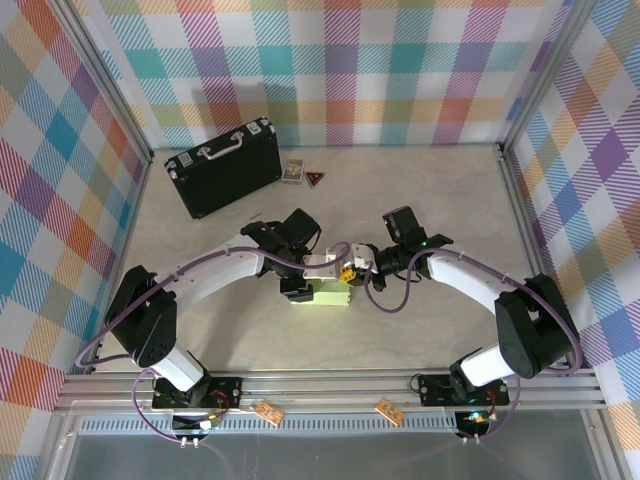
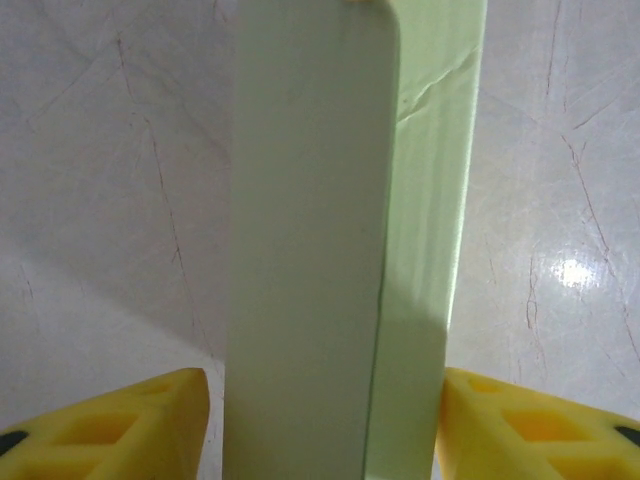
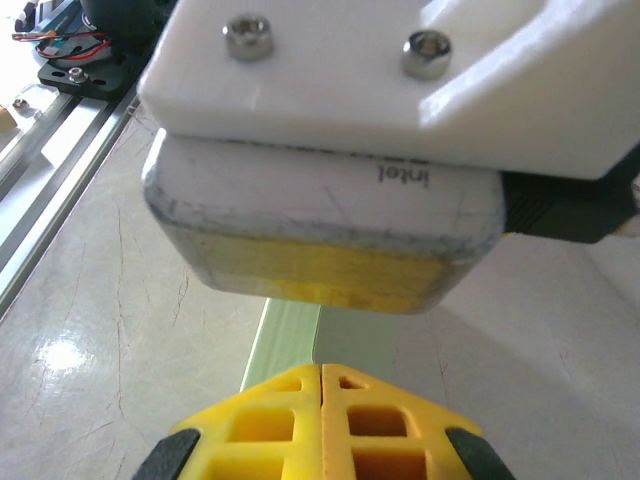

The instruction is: Fold the paper box

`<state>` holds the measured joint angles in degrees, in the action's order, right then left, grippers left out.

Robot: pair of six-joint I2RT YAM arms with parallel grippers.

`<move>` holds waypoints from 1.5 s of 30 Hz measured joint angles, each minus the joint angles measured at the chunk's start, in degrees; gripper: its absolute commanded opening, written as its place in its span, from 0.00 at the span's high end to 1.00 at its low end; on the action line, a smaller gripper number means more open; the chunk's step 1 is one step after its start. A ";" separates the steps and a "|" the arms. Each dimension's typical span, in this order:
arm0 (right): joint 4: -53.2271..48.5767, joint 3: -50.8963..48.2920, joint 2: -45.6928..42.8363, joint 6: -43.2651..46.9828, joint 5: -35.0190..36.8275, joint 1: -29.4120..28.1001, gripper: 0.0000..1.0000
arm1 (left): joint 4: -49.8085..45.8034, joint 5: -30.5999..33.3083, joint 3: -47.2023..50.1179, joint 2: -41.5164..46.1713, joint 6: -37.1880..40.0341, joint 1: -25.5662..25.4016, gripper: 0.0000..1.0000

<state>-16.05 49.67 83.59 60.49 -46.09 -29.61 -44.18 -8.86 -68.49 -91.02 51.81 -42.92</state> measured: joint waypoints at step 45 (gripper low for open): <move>16.20 -20.44 -38.42 -66.14 31.58 1.90 0.27 | -1.07 0.68 1.46 2.29 -6.62 -2.38 0.48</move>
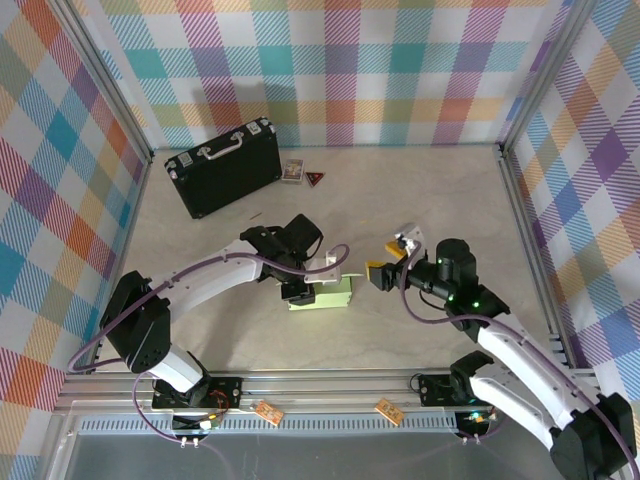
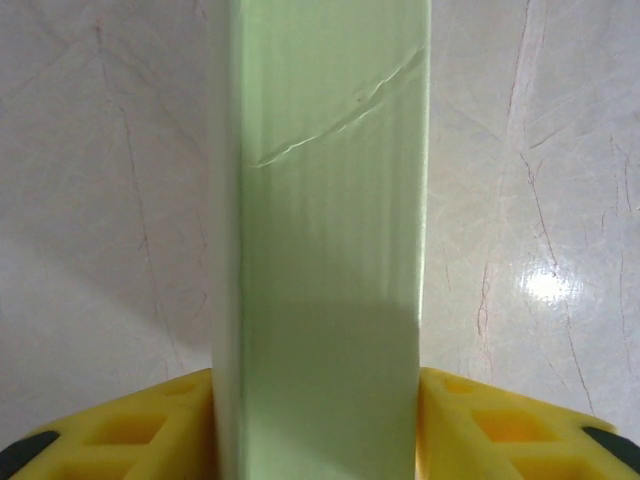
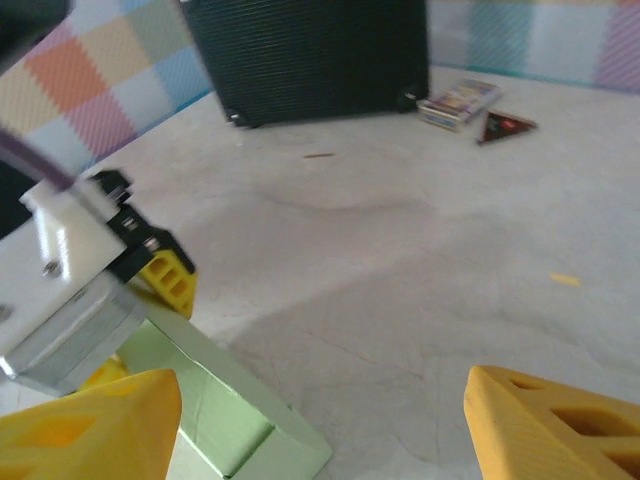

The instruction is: Fold the paper box

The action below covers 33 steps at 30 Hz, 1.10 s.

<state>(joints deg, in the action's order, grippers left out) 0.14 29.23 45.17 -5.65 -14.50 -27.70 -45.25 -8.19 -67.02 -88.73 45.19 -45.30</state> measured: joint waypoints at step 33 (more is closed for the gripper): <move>-7.45 7.37 21.05 -10.01 -0.35 0.07 0.46 | 2.60 -1.18 5.09 4.79 -2.56 -0.42 0.54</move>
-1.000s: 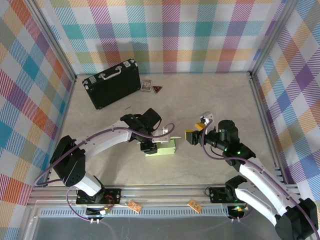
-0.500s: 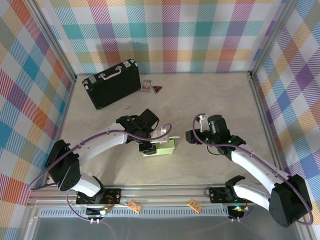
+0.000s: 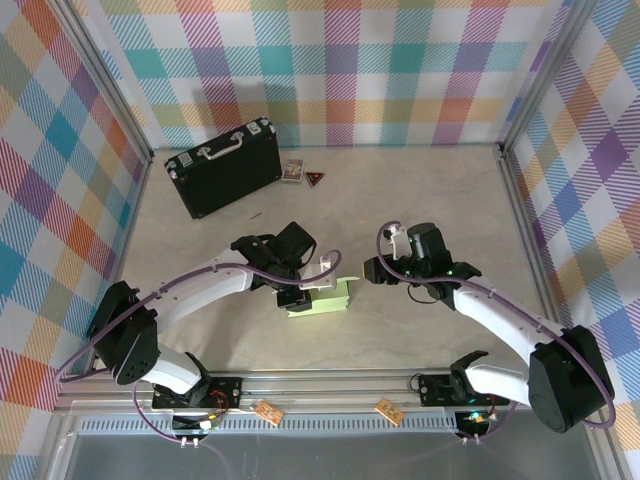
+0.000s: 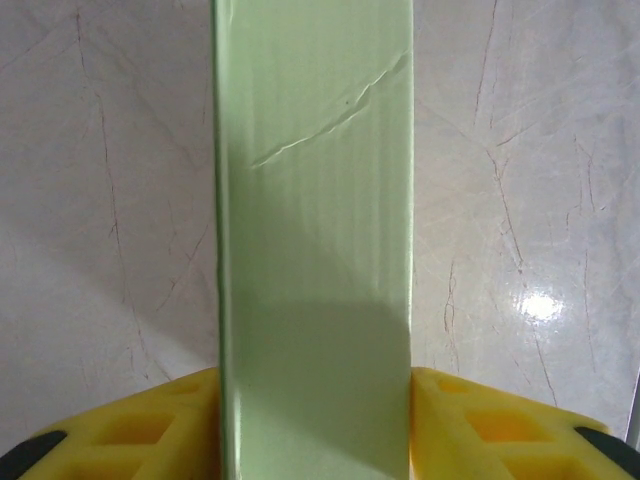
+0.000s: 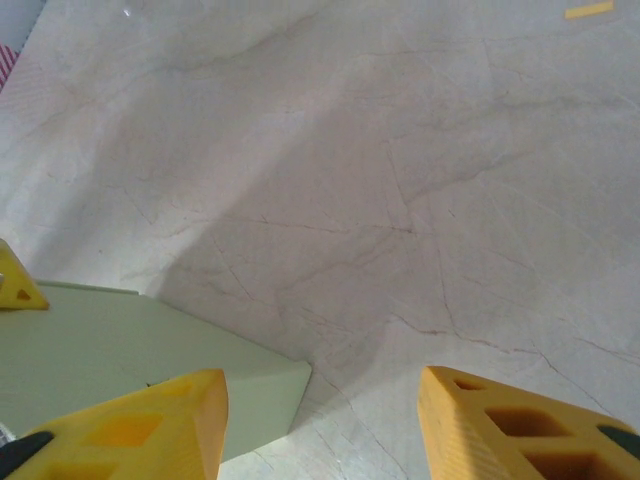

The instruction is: Fold the paper box

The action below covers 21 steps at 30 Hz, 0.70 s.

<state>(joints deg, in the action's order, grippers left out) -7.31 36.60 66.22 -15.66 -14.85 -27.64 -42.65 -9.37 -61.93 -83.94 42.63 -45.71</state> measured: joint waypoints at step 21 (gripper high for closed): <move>-0.37 1.97 6.86 1.14 -9.84 0.20 0.66 | -0.24 -0.02 -0.15 -0.48 -0.02 0.00 0.61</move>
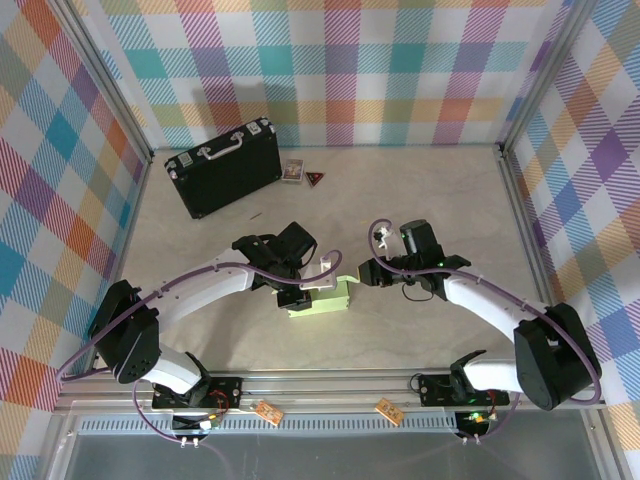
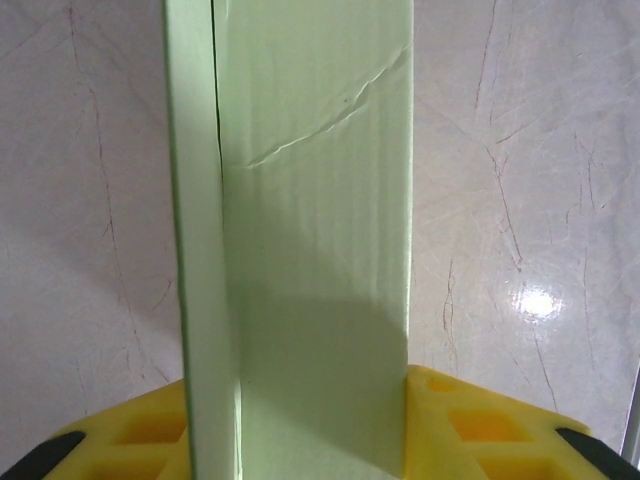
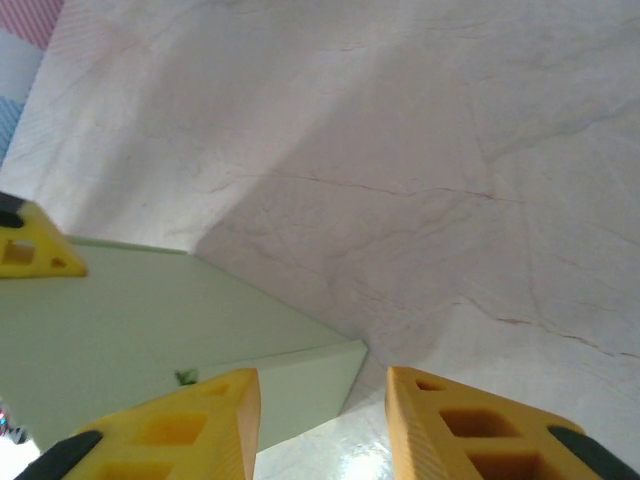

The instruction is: Fold the paper box

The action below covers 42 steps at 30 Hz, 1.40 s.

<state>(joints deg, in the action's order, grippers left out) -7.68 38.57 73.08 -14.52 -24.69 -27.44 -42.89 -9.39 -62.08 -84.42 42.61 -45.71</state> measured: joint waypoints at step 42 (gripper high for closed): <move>-1.64 -2.62 -5.79 1.66 -9.62 -5.05 0.76 | -0.24 -0.07 -0.85 -0.87 0.02 0.00 0.62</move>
<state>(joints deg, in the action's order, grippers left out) -9.32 35.94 67.29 -12.86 -34.30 -32.49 -43.13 -9.45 -62.94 -85.30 42.63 -45.71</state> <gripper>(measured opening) 0.237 0.382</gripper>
